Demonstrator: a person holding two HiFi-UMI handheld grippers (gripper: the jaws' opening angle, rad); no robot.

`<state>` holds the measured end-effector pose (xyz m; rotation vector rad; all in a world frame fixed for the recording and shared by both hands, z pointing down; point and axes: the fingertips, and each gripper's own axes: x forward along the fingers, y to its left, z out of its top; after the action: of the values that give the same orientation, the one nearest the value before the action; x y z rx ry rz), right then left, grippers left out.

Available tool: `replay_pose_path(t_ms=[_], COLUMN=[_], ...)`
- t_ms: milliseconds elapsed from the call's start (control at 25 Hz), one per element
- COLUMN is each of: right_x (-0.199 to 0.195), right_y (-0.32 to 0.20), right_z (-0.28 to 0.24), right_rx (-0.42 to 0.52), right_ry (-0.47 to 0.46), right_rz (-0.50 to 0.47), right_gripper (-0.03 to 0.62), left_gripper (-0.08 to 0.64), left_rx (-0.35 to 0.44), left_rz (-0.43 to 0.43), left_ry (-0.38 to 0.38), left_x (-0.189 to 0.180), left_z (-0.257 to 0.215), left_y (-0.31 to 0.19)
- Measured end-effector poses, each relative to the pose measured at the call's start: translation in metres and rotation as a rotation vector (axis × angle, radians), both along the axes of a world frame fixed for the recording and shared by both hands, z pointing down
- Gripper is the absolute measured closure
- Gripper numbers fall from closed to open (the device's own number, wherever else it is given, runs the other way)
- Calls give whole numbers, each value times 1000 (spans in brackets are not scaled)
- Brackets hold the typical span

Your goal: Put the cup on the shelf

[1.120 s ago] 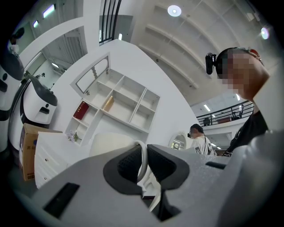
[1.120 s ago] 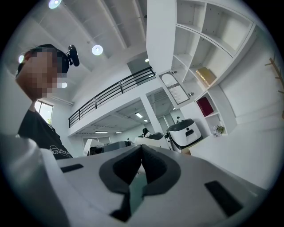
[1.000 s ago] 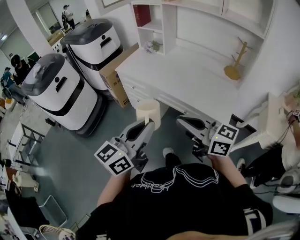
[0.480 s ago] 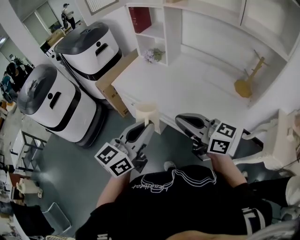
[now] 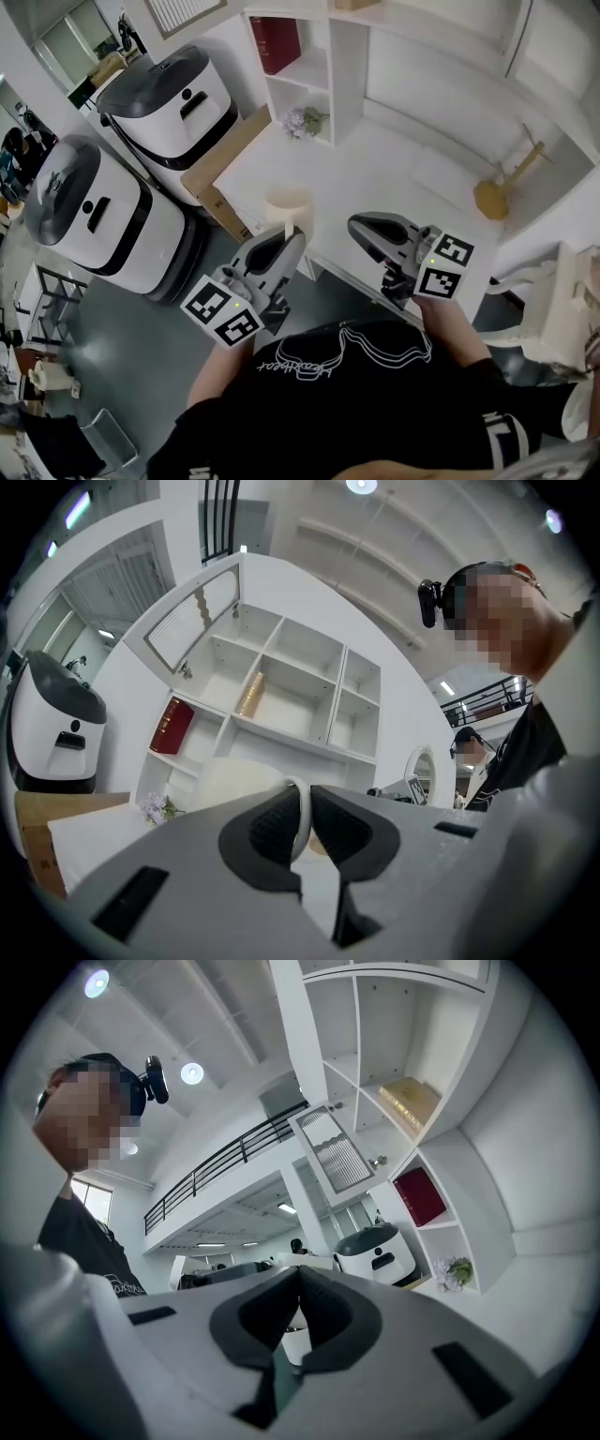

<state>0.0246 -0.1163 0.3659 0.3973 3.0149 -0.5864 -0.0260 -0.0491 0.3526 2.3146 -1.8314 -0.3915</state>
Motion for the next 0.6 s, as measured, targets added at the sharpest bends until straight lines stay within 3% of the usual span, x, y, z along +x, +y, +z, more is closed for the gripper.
replay_pose_path(t_ms=[280, 600], right_x=[-33, -87], right_y=[-16, -53], right_z=[-7, -16], right_rx=[25, 39], right_ry=[-9, -16], right_rz=[-2, 65], right_gripper=[586, 586], left_gripper=[522, 522], left_rx=[18, 34], left_rz=[-2, 43], left_ry=[-28, -21], left_x=[-34, -97], left_z=[-8, -16], left_y=[-16, -56])
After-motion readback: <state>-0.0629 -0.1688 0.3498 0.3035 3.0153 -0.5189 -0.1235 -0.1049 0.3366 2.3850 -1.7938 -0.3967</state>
